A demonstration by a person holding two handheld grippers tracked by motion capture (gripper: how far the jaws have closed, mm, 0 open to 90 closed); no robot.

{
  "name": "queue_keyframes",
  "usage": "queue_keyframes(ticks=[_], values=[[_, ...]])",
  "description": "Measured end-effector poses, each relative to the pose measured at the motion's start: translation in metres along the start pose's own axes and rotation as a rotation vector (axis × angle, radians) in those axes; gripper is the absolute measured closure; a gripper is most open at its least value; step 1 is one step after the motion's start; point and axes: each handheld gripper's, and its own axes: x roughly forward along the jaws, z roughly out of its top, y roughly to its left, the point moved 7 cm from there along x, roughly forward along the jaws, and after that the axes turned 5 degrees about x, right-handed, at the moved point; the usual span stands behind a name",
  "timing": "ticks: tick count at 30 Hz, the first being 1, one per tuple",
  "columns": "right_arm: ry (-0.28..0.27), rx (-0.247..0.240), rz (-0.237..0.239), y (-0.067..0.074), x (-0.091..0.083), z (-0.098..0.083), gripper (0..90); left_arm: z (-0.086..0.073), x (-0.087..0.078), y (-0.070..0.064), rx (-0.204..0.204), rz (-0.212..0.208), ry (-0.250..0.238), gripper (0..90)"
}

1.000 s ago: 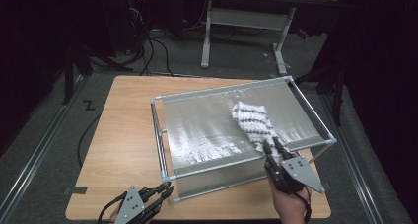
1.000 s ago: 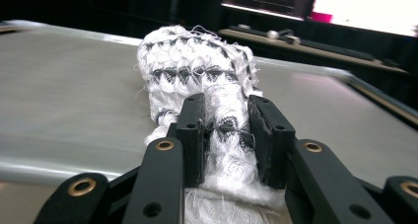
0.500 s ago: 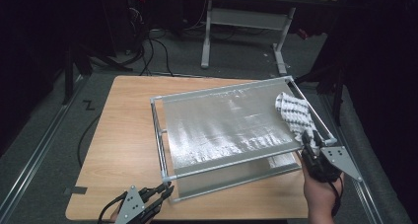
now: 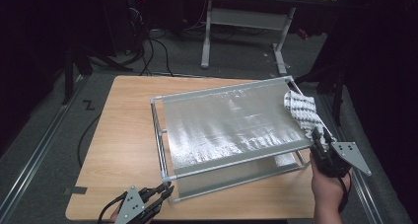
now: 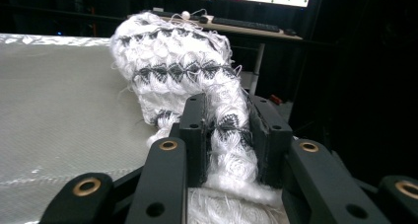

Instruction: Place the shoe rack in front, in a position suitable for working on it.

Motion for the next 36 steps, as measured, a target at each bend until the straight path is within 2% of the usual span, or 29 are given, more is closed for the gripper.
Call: queue_keyframes(ticks=[9, 10, 13, 14, 23, 36], values=[[-0.007, 0.017, 0.056, 0.014, -0.005, -0.002, 70.9, 0.000, 0.000, 0.000, 0.000, 0.001, -0.001, 80.0], [-0.010, 0.020, 0.076, 0.021, -0.008, -0.002, 71.3, 0.000, 0.000, 0.000, 0.000, 0.000, -0.002, 80.0], [-0.014, 0.021, 0.093, 0.028, -0.010, -0.003, 71.4, 0.000, 0.000, 0.000, 0.001, 0.000, -0.002, 80.0], [-0.018, 0.022, 0.117, 0.036, -0.013, -0.003, 71.5, 0.000, 0.000, 0.000, 0.001, 0.000, -0.002, 80.0], [-0.016, 0.012, 0.204, 0.066, -0.024, -0.005, 71.5, 0.000, 0.000, 0.000, 0.002, 0.000, -0.003, 80.0], [-0.002, -0.033, 0.360, 0.129, -0.044, -0.007, 70.8, 0.000, 0.000, 0.000, 0.001, 0.002, -0.002, 80.0]])
